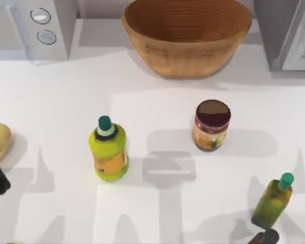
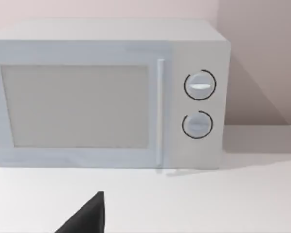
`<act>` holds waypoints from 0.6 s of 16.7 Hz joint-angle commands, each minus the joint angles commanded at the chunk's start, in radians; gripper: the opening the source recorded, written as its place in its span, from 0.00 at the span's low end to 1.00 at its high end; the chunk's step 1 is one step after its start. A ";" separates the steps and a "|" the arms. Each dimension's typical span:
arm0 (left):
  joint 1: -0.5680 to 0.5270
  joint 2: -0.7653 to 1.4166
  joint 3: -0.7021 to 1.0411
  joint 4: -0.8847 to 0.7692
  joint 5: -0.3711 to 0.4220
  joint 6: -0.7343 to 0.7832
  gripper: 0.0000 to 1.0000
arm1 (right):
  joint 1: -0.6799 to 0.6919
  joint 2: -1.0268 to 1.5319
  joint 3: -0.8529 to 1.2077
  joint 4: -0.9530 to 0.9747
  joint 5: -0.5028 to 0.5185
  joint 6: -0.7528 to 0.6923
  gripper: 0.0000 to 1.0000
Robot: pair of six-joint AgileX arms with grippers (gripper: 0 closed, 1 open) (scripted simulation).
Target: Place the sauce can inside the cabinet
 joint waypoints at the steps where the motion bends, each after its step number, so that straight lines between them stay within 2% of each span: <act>1: 0.000 0.000 0.000 0.000 0.000 0.000 1.00 | 0.000 0.000 0.000 0.000 0.000 0.000 1.00; 5: 0.000 0.000 0.000 0.000 0.000 0.000 1.00 | 0.003 0.061 0.041 0.009 -0.052 -0.041 1.00; 10: 0.000 0.000 0.000 0.000 0.000 0.000 1.00 | 0.004 0.375 0.214 0.040 -0.275 -0.211 1.00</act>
